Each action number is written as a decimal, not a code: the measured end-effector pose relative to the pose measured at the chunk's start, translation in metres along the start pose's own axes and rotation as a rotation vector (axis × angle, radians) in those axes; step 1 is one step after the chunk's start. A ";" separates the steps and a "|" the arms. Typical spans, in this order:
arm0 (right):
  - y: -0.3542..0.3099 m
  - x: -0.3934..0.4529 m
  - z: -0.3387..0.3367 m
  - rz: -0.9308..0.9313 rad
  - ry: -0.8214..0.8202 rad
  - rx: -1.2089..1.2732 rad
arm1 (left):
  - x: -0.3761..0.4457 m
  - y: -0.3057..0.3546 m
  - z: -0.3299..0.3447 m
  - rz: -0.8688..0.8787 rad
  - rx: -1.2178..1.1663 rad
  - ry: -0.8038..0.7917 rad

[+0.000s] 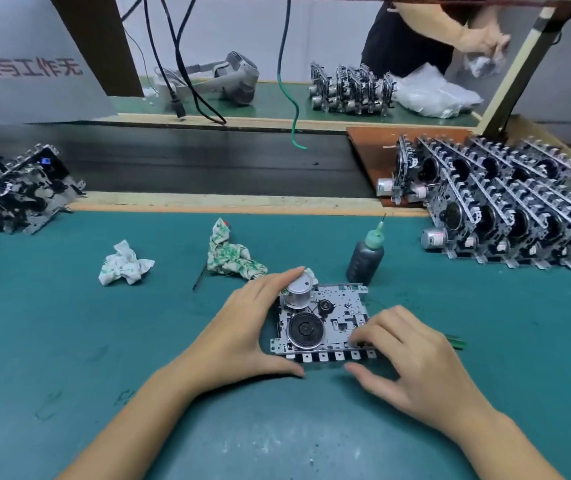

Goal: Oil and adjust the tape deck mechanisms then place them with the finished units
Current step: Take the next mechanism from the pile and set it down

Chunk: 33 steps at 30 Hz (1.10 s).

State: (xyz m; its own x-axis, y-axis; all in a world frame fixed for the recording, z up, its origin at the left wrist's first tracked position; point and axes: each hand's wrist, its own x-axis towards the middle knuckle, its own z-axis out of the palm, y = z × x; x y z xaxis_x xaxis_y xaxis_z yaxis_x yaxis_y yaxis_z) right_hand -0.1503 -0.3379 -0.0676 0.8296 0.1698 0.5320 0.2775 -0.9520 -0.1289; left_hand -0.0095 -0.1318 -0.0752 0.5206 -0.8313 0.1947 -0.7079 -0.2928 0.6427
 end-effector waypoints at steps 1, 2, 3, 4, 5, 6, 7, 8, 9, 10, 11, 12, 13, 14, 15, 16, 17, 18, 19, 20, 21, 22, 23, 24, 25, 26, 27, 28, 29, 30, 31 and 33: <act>0.000 0.000 0.001 0.005 0.006 0.010 | 0.000 0.000 0.000 0.000 -0.004 0.001; 0.000 0.000 0.002 0.010 0.011 0.022 | 0.000 0.000 0.001 -0.002 -0.010 0.003; 0.000 0.001 0.003 0.014 0.018 0.034 | 0.000 0.001 0.001 -0.006 -0.016 0.002; 0.000 0.001 0.003 0.019 0.024 0.047 | 0.000 0.002 0.000 -0.011 -0.023 0.001; 0.000 0.001 0.003 0.023 0.030 0.059 | 0.000 0.003 0.000 -0.018 -0.031 -0.003; -0.001 0.001 0.003 0.027 0.034 0.067 | 0.000 0.003 -0.001 -0.025 -0.039 -0.013; -0.001 0.001 0.003 0.028 0.038 0.072 | -0.001 0.003 -0.001 -0.031 -0.045 -0.021; -0.001 0.002 0.004 0.028 0.040 0.074 | -0.001 0.005 0.000 -0.039 -0.045 -0.026; -0.001 0.002 0.004 0.026 0.041 0.075 | -0.001 0.006 0.002 -0.051 -0.041 -0.021; -0.001 0.002 0.004 0.023 0.041 0.072 | -0.001 0.008 0.003 -0.063 -0.036 -0.007; -0.001 0.002 0.005 0.021 0.042 0.068 | -0.001 0.010 0.005 -0.067 -0.027 0.015; -0.002 0.002 0.005 0.019 0.044 0.064 | 0.000 0.012 0.006 -0.063 -0.018 0.039; -0.002 0.002 0.005 0.017 0.046 0.065 | 0.001 0.013 0.007 -0.056 -0.005 0.056; -0.002 0.001 0.005 0.016 0.050 0.070 | 0.002 0.013 0.007 -0.047 0.009 0.064; -0.002 0.001 0.004 0.014 0.058 0.076 | 0.002 0.012 0.006 -0.033 0.023 0.064; -0.002 0.001 0.004 0.013 0.070 0.082 | 0.002 0.011 0.004 -0.020 0.029 0.060; -0.001 0.001 0.004 0.013 0.080 0.089 | 0.001 0.009 0.003 -0.013 0.023 0.055; -0.001 0.001 0.004 0.014 0.089 0.092 | 0.001 0.009 0.002 -0.011 0.012 0.051; -0.001 0.001 0.005 0.014 0.094 0.097 | 0.000 0.008 0.001 -0.006 0.006 0.050; -0.002 0.001 0.005 0.015 0.099 0.101 | 0.000 0.008 -0.001 0.002 0.007 0.050; -0.002 0.001 0.005 0.016 0.103 0.110 | 0.000 0.009 -0.001 0.012 0.013 0.051; -0.002 0.001 0.004 0.021 0.111 0.122 | 0.001 0.009 -0.002 0.022 0.020 0.049; -0.002 0.002 0.003 0.029 0.118 0.138 | 0.001 0.009 -0.002 0.031 0.028 0.044; -0.002 0.002 0.003 0.040 0.125 0.151 | 0.001 0.009 -0.002 0.037 0.038 0.039; -0.003 0.002 0.003 0.051 0.128 0.169 | 0.001 0.009 -0.002 0.042 0.047 0.036; -0.003 0.002 0.002 0.063 0.138 0.184 | 0.001 0.009 -0.002 0.045 0.057 0.035; -0.003 0.002 0.002 0.080 0.153 0.199 | 0.001 0.009 -0.003 0.048 0.066 0.034; -0.004 0.002 0.002 0.121 0.183 0.212 | 0.000 0.009 -0.003 0.051 0.076 0.033; -0.004 0.003 0.001 0.176 0.227 0.221 | 0.000 0.010 -0.003 0.054 0.083 0.032; -0.005 0.004 0.000 0.257 0.291 0.238 | 0.000 0.010 -0.003 0.056 0.089 0.031; -0.004 0.008 -0.001 0.372 0.364 0.283 | 0.000 0.009 -0.003 0.057 0.093 0.031; 0.003 0.020 -0.004 0.600 0.465 0.421 | 0.000 0.009 -0.003 0.051 0.085 0.033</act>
State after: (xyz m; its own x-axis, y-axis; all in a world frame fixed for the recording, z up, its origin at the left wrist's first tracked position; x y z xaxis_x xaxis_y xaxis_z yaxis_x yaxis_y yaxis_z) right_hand -0.1350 -0.3379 -0.0541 0.6366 -0.5395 0.5511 0.0889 -0.6585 -0.7473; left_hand -0.0145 -0.1336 -0.0674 0.4970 -0.8306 0.2510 -0.7713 -0.2904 0.5664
